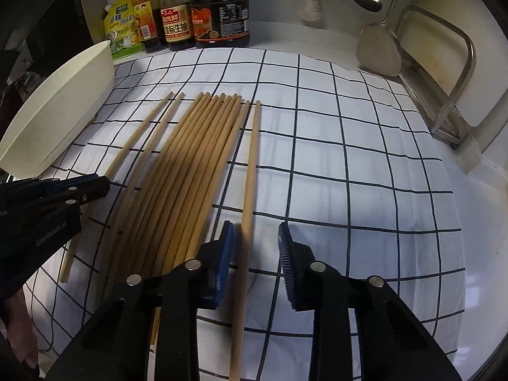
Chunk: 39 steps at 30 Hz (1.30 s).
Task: Organize utensils
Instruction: 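Lower the left tool onto one wooden chopstick and close it while the right tool grasps another, then carry the left tool's chopstick over the white bowl while the right tool carries its own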
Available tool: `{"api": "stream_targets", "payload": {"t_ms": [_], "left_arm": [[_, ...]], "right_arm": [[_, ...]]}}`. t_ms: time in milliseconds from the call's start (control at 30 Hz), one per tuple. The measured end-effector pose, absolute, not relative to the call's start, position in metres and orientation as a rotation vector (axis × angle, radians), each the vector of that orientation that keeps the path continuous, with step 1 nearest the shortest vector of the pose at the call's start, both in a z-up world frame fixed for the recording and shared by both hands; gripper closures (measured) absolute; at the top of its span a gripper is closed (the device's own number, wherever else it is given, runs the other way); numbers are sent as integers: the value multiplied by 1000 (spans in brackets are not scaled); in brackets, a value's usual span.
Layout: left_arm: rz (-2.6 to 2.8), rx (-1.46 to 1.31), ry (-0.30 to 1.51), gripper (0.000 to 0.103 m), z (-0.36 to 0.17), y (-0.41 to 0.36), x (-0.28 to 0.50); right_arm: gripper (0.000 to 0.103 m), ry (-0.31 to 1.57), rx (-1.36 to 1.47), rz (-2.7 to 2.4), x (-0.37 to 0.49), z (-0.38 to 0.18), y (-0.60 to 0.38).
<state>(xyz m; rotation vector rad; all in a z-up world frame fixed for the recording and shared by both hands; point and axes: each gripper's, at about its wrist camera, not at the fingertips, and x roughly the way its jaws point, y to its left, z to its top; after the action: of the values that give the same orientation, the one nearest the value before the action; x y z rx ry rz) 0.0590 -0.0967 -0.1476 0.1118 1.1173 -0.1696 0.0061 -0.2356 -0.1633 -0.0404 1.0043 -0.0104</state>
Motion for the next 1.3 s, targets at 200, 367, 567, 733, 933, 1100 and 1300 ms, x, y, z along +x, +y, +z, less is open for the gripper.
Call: {"api": "stream_targets", "payload": {"t_ms": [200, 367, 567, 733, 933, 1100, 1300], "left_arm": [[-194, 85, 1134, 96, -145, -90, 58], [-219, 59, 1109, 96, -125, -82, 54], [-222, 24, 1036, 96, -74, -53, 50], [-165, 2, 994, 96, -39, -2, 59], [-62, -10, 952, 95, -15, 78, 84], [-14, -9, 940, 95, -16, 130, 114], [-14, -6, 988, 95, -45, 163, 145]], "right_arm": [[97, 1024, -8, -8, 6, -162, -239], [97, 1002, 88, 0, -1, -143, -247], [97, 949, 120, 58, 4, -96, -223], [97, 904, 103, 168, 24, -60, -170], [96, 875, 108, 312, 67, -41, -89], [96, 874, 91, 381, 110, -41, -23], [97, 945, 90, 382, 148, -70, 25]]}}
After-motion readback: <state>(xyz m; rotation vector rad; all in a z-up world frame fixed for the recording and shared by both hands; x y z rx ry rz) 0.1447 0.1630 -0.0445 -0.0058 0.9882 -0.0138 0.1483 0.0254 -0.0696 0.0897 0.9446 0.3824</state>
